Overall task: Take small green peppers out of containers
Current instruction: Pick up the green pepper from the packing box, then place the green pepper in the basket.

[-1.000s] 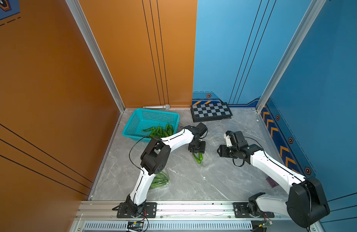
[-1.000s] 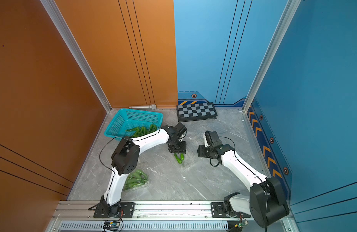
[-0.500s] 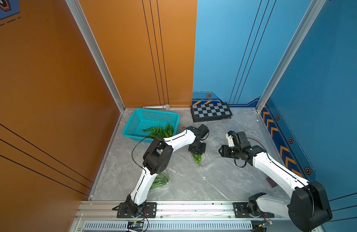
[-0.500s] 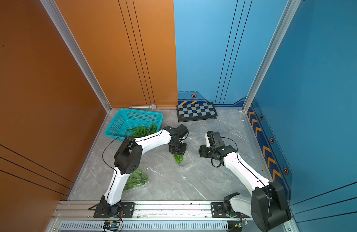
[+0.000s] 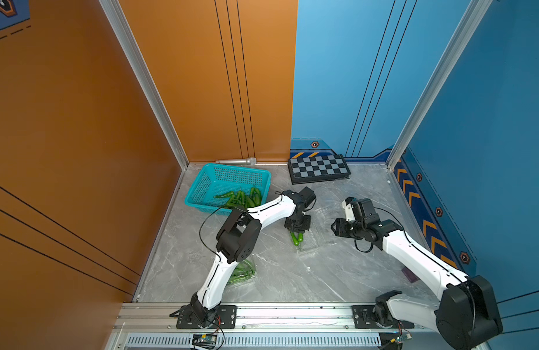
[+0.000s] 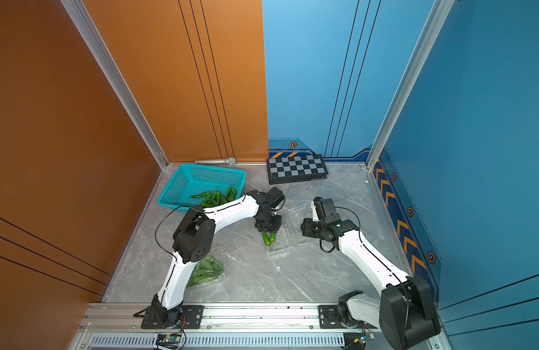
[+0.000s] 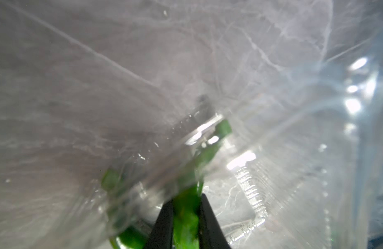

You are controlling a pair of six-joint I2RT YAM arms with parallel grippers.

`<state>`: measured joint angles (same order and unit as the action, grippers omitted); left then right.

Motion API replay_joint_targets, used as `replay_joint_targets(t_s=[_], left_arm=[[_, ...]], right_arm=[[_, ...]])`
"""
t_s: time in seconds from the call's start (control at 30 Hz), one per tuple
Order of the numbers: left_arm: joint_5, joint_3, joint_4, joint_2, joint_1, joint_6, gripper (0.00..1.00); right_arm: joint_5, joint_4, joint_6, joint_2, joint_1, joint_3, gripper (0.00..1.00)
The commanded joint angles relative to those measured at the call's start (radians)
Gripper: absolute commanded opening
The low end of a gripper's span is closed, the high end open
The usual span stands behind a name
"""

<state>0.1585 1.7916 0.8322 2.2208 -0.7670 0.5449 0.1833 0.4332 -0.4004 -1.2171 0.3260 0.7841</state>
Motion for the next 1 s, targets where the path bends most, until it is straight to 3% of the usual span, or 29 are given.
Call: replay_joint_targets(t_s=[0.0, 0.5, 0.67, 0.97], left_arm=[[-0.016, 0.011, 0.028, -0.089, -0.001, -0.021, 0.04], [0.038, -0.055, 0.026, -0.311, 0.039, -0.035, 0.02], [0.033, -0.073, 0.024, -0.399, 0.123, -0.058, 0.03], [0.052, -0.093, 0.026, -0.482, 0.38, -0.11, 0.04]], right_arm=[[0.018, -0.019, -0.012, 0.0, -0.008, -0.001, 0.49], [0.033, -0.049, -0.026, -0.07, -0.019, 0.041, 0.49], [0.046, -0.063, -0.032, -0.093, -0.019, 0.056, 0.49], [0.073, -0.073, -0.034, -0.132, -0.007, 0.09, 0.49]])
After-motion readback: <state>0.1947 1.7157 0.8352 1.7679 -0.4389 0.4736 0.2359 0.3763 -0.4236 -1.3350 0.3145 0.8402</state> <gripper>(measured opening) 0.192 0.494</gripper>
